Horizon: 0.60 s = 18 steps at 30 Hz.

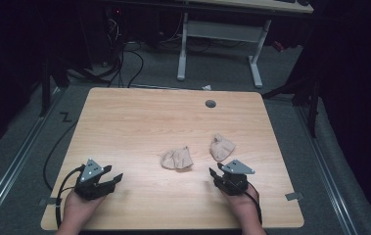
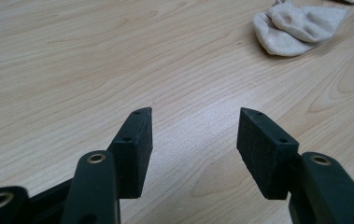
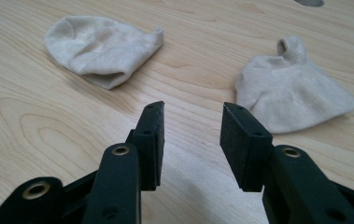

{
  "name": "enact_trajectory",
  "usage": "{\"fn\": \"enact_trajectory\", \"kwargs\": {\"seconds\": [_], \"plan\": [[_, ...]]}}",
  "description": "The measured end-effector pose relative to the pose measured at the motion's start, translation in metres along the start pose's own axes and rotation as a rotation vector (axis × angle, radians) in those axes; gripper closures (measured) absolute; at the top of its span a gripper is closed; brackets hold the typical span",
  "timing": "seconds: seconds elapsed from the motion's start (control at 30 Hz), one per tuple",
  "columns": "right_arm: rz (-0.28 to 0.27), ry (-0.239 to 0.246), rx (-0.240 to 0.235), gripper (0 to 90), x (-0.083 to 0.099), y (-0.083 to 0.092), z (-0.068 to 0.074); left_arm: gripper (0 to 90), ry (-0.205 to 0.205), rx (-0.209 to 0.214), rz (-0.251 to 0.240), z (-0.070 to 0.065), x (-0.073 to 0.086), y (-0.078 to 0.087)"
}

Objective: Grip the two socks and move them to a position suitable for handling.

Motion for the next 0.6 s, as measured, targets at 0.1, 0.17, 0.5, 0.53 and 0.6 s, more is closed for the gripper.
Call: {"fn": "enact_trajectory", "kwargs": {"seconds": [0.1,0.17,0.5,0.53,0.6], "plan": [[0.002,0.002,-0.003,60.3,-0.001,-0.002,0.004,45.8,0.002,-0.001,0.000,0.000,0.000,0.000],[0.007,0.009,-0.007,59.8,-0.002,-0.003,0.007,45.8,0.005,0.001,0.004,0.001,0.001,-0.001],[-0.020,0.013,-0.041,63.1,-0.025,-0.009,0.026,45.3,-0.005,0.009,0.008,-0.004,0.001,-0.001],[-0.018,0.018,-0.045,63.5,-0.028,-0.011,0.029,45.2,-0.014,0.008,0.010,-0.004,0.001,-0.002],[-0.016,0.022,-0.067,63.2,-0.034,-0.018,0.036,45.2,-0.007,0.008,0.014,-0.003,0.002,-0.003]]}}
Point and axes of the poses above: each handheld gripper's, and its own axes: y roughly backward along the jaws, x roughly out of its underside, z roughly to its left, the point moved 2 cm from there along -y, roughly forward along the jaws, and after that the axes turned 8 degrees about -z, right-handed, at the moved point
